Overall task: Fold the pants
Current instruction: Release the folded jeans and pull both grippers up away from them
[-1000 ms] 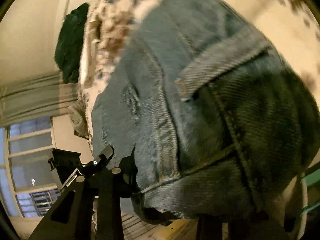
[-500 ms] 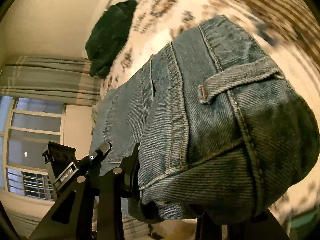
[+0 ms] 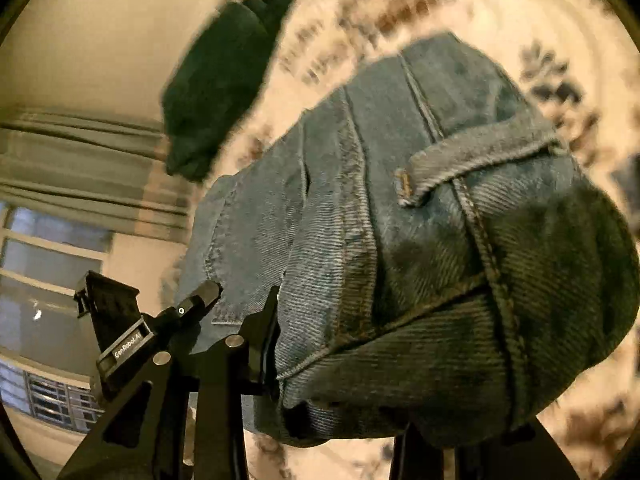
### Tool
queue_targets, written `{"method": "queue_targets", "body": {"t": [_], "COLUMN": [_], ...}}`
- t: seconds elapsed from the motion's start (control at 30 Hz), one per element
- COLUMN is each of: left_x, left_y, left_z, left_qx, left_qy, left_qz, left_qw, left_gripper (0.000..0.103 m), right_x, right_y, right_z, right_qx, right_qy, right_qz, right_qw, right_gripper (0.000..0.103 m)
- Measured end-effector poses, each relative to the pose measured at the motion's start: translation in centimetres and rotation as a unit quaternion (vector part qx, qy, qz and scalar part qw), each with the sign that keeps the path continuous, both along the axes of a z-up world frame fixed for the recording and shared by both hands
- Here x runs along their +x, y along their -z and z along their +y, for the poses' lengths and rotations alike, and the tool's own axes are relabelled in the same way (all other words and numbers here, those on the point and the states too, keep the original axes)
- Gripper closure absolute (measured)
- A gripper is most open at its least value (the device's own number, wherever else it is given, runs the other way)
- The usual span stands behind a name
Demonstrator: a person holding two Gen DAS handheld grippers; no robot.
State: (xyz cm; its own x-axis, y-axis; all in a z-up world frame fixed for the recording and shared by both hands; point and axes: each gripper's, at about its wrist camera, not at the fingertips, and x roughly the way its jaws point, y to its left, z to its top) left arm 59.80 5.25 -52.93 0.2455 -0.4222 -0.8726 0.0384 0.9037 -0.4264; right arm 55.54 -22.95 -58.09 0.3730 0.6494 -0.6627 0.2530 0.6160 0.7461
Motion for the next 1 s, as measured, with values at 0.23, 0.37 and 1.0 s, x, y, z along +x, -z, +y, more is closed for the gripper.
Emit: {"method": "queue_targets", "body": {"t": [0.23, 0.37, 1.0], "left_x": [-4.9, -7.5, -13.9], "left_y": [-1.0, -3.2, -14.8], "left_z": [1.7, 0.4, -3.1], "left_qx": [0.047, 0.127, 0.243], "left_qy": [-0.031, -0.042, -0.058], "left_qz": [-0.011, -0.037, -0.083], "left_qw": [0.9984, 0.9903, 0.9648], "left_gripper": [0.029, 0.004, 0.004], "right_x": [-1.5, -2.6, -11.0], "right_y": [-1.0, -4.6, -19.0], "right_z": [1.0, 2.1, 4.3], "right_qx": [-0.081, -0.26, -0.39], "right_qy": [-0.032, -0.049, -0.053], "right_qz": [0.031, 0.025, -0.011], "right_qw": [0.996, 0.964, 0.919], "right_gripper": [0.011, 0.008, 0.003]}}
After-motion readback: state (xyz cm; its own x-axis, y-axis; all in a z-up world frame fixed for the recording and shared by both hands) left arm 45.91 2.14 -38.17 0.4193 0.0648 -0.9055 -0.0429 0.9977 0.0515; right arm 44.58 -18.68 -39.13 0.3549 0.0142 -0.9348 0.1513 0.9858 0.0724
